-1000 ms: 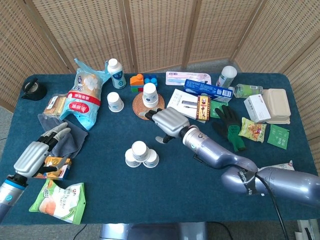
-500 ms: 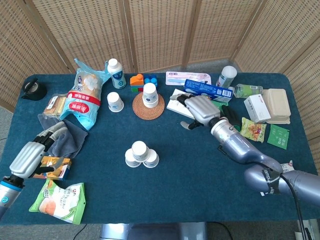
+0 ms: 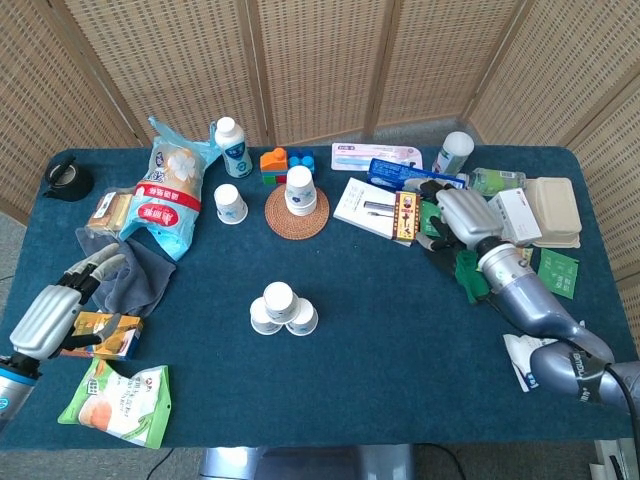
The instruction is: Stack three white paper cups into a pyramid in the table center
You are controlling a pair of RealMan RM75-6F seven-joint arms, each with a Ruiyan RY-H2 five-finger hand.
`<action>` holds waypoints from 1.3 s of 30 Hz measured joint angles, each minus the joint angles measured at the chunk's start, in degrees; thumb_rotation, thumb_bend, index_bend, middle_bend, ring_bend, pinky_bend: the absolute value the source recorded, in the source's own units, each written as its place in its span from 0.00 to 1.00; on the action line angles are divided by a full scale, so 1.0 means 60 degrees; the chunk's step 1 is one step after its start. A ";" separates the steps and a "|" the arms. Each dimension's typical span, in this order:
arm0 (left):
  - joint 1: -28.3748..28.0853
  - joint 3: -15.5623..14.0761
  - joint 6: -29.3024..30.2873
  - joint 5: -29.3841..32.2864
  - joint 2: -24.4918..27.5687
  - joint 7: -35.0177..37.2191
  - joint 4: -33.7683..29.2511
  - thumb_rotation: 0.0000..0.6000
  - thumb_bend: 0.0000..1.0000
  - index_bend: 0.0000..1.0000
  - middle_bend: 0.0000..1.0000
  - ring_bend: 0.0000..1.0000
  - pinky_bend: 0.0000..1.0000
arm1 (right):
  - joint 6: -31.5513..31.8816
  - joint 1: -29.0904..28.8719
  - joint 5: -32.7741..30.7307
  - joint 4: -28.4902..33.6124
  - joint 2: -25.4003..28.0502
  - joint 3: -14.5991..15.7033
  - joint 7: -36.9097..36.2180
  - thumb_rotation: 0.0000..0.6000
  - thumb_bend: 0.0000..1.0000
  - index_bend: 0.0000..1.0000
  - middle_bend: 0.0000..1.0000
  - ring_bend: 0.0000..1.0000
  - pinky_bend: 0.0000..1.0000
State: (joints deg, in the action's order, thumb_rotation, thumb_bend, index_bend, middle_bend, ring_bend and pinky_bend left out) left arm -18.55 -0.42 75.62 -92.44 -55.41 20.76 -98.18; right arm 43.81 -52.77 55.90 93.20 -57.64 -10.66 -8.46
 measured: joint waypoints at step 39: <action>0.1265 -0.0381 0.1133 -0.0005 -0.0059 -0.0423 -0.0008 1.00 0.48 0.00 0.00 0.00 0.06 | 0.2853 0.4179 0.2681 -0.0374 0.0099 0.0585 -0.2278 1.00 0.38 0.16 0.20 0.12 0.44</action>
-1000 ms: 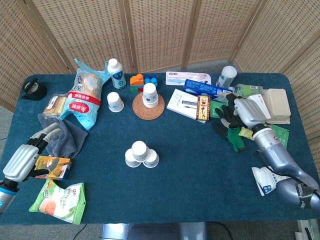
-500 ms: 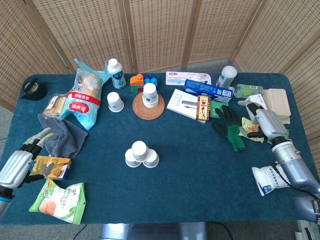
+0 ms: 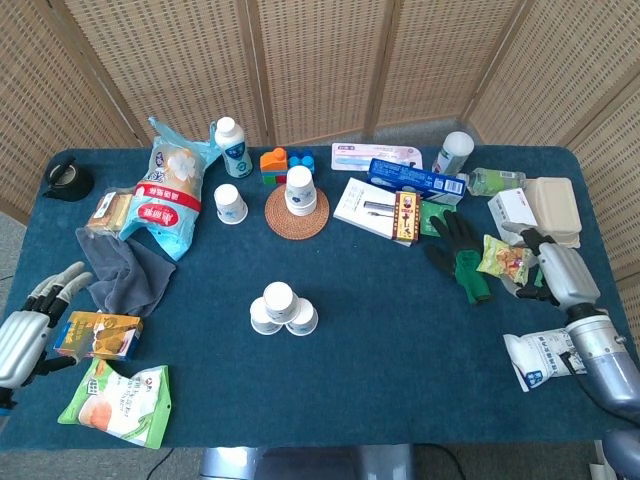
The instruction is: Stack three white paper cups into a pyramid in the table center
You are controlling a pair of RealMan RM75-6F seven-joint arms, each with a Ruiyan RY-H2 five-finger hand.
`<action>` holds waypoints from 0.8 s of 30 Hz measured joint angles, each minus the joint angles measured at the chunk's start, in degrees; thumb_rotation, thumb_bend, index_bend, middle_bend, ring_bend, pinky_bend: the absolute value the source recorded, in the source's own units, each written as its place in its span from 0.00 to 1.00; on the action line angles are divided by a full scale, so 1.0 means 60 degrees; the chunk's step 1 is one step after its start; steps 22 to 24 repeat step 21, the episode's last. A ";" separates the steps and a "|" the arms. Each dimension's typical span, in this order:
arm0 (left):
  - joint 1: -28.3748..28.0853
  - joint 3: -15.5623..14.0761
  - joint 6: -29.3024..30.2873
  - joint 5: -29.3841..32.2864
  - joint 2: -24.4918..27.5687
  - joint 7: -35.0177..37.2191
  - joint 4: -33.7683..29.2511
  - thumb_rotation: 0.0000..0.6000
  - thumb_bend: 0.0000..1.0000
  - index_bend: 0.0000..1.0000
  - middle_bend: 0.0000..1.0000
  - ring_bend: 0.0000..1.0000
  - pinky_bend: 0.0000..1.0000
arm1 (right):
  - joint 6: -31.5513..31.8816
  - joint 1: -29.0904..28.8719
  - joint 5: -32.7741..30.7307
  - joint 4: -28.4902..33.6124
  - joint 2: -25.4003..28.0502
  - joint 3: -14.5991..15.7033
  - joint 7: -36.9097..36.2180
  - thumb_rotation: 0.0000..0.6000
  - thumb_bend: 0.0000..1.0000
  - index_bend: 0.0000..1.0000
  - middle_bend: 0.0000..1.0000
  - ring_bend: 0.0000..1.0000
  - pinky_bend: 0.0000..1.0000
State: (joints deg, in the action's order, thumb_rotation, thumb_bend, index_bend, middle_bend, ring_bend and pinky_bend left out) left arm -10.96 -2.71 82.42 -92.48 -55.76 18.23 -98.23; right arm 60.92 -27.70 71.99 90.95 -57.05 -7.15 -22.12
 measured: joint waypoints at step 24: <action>0.0436 0.0034 0.0443 -0.0096 0.0051 0.0087 0.0244 1.00 0.48 0.00 0.00 0.00 0.05 | 0.1212 0.1419 0.0579 -0.0005 -0.0306 0.0187 -0.0371 1.00 0.38 0.16 0.20 0.12 0.44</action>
